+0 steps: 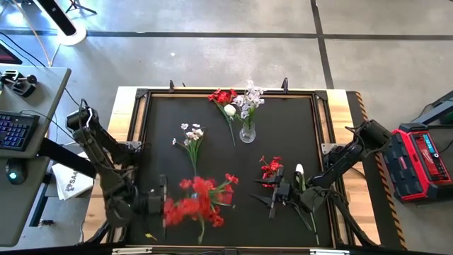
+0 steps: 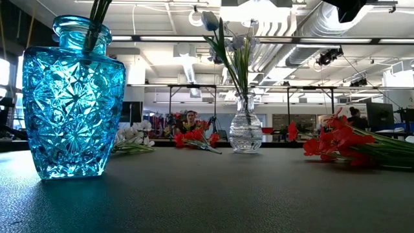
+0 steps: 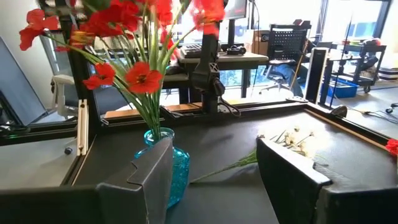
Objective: Sort flowers into vase by color
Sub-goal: Put the red flowers into the blue vase
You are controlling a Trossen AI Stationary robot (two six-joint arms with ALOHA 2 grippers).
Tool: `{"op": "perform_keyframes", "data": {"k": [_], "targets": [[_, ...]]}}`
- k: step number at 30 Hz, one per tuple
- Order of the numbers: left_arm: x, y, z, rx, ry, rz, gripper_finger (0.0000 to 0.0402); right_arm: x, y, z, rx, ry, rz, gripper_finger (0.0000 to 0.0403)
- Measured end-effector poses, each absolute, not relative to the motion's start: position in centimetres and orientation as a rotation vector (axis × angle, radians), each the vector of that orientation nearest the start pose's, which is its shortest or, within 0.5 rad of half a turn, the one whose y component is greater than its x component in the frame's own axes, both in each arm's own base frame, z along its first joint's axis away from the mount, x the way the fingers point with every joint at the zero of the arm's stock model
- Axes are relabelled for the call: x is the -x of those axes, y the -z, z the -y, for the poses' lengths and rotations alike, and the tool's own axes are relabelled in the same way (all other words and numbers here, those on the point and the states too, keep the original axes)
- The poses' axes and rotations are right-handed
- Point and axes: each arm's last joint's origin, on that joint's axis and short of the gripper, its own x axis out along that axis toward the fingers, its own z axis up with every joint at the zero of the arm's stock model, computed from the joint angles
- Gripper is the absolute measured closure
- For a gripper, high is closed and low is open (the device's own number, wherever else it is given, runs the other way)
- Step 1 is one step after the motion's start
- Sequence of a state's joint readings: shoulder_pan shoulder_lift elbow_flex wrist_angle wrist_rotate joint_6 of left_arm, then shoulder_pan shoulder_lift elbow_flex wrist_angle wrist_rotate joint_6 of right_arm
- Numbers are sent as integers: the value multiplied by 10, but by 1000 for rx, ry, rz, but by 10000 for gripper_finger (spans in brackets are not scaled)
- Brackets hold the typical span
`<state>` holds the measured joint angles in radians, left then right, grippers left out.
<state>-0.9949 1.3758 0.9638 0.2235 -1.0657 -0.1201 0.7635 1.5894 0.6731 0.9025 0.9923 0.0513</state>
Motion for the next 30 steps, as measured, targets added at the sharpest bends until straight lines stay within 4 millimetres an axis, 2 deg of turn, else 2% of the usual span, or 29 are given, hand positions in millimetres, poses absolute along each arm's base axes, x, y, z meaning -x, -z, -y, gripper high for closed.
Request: {"op": "perform_keyframes", "data": {"k": [3, 7, 9, 12, 17, 22, 25, 30], "targets": [[-182, -317, 242, -138, 74, -15, 401, -236, -208, -196, -40, 220, -3, 195], [-175, -319, 248, -281, 99, 19, 401, -232, -208, -200, -36, 201, -5, 195], [-174, -314, 246, -292, 86, 28, 401, -230, -208, -202, -32, 193, -6, 195], [-173, -296, 239, -295, 40, 51, 401, -230, -208, -202, -31, 190, -6, 195], [-160, -269, 214, -232, -6, 170, 401, -230, -208, -202, -31, 191, -6, 195], [-145, -236, 180, -113, 79, 325, 401, -230, -208, -202, -31, 191, -6, 195], [-144, -219, 161, -57, 147, 369, 401, -230, -208, -202, -31, 191, -6, 195], [-153, -210, 144, -42, 110, 351, 401, -230, -208, -202, -38, 193, -4, 195]]}}
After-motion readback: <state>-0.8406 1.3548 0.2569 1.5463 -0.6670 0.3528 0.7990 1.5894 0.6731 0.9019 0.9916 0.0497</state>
